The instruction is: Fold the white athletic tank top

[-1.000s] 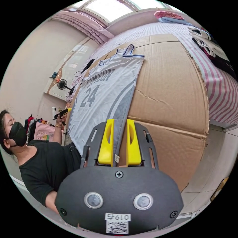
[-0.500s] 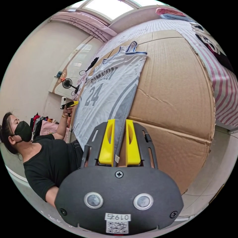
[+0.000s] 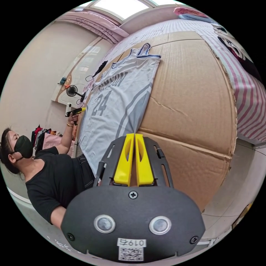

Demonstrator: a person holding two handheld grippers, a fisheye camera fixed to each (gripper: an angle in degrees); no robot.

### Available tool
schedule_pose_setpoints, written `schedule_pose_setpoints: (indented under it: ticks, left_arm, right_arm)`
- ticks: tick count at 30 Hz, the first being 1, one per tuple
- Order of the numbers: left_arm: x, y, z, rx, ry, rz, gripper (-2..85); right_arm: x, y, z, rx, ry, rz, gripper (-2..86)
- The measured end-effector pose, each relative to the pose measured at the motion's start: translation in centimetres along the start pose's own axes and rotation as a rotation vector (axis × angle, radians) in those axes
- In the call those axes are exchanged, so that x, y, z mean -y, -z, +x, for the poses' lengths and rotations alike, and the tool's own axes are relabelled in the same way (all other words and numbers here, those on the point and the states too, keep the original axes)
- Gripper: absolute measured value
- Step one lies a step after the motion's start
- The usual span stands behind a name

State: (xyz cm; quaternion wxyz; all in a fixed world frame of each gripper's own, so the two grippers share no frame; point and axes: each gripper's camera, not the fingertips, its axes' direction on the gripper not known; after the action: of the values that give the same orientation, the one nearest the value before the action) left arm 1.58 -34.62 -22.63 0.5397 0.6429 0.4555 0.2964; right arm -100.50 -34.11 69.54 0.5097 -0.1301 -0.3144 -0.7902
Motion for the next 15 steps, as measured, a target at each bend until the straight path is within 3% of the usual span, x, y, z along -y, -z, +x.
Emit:
schedule_pose_setpoints:
  ticks: [5,15]
  left_arm:
    - [3.3,1.7,-1.9,-0.002,0.128,0.169,6.7]
    - [8.8,-4.1,-0.5,0.157,0.092,0.002,3.2]
  right_arm:
    - [0.2,0.1,-0.7,0.013,-0.010,0.010,-0.6]
    - [0.0,1.6,-2.7,-0.004,-0.015,0.013,-0.6]
